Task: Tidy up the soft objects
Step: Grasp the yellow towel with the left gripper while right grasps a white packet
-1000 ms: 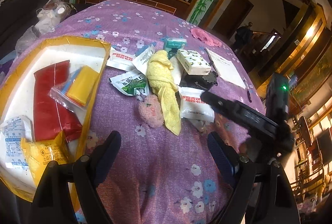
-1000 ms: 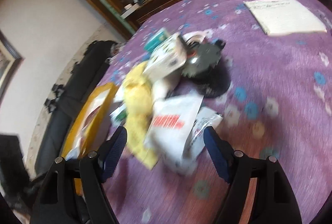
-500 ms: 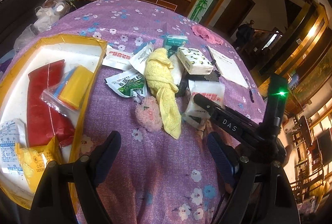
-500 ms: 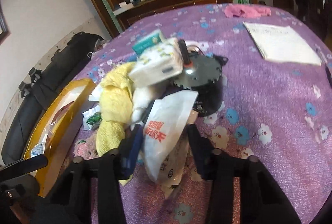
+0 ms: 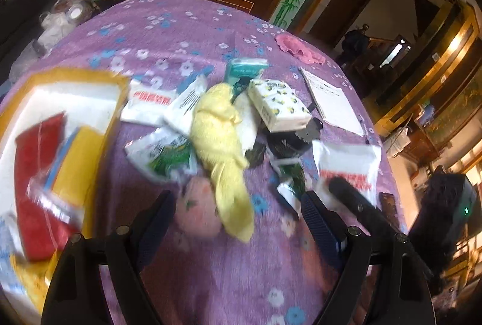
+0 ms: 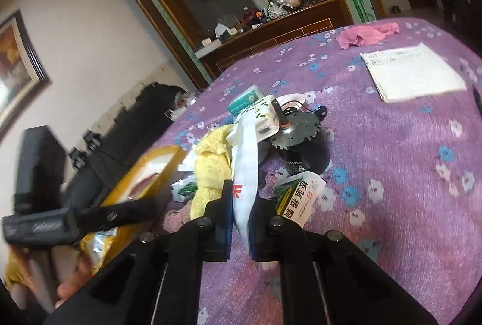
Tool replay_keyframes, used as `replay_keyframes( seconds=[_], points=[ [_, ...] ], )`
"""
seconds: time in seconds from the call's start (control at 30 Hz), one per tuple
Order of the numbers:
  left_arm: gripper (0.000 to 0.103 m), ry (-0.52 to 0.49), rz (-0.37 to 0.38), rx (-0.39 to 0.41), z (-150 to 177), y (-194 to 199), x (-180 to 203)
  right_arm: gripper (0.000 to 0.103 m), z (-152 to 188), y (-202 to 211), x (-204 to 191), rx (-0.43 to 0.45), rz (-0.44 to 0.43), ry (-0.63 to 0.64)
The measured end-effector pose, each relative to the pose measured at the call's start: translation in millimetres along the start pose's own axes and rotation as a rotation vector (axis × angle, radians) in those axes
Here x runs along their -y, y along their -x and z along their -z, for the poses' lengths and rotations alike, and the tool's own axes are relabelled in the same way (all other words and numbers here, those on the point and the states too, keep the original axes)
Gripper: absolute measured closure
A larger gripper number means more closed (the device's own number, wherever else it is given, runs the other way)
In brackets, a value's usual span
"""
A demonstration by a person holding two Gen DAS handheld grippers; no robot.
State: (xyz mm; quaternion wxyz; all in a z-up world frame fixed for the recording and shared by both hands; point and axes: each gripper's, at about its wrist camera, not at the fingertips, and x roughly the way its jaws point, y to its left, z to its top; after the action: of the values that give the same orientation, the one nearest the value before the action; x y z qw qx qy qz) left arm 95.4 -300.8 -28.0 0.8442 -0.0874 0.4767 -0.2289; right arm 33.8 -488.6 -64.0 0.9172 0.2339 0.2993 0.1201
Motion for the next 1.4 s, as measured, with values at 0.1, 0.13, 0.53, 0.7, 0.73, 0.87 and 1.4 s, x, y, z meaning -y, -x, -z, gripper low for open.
replay_keyframes(
  seconds=[0.1, 0.13, 0.53, 0.7, 0.73, 0.87, 1.4],
  points=[
    [0.015, -0.022, -0.033, -0.007, -11, -18, 6, 0.095, 3, -7, 11, -0.029, 0.001, -0.052],
    [0.015, -0.032, -0.06, -0.011, -16, -25, 8, 0.095, 4, -10, 12, -0.039, 0.0, -0.062],
    [0.08, -0.07, -0.106, -0.013, -21, -33, 5, 0.095, 7, -12, 6, -0.041, 0.02, -0.033],
    [0.083, -0.023, -0.015, -0.003, -1, 2, 0, 0.095, 7, -12, 4, -0.041, 0.011, -0.025],
    [0.083, -0.01, 0.006, -0.004, 3, 8, -3, 0.095, 7, -12, 3, -0.041, 0.011, -0.022],
    [0.083, 0.015, 0.049, 0.009, 19, 27, -4, 0.095, 8, -11, 3, -0.039, 0.008, -0.019],
    [0.086, 0.014, 0.098, 0.038, 48, 64, -11, 0.095, 10, -14, -8, -0.041, 0.01, 0.039]
  ],
)
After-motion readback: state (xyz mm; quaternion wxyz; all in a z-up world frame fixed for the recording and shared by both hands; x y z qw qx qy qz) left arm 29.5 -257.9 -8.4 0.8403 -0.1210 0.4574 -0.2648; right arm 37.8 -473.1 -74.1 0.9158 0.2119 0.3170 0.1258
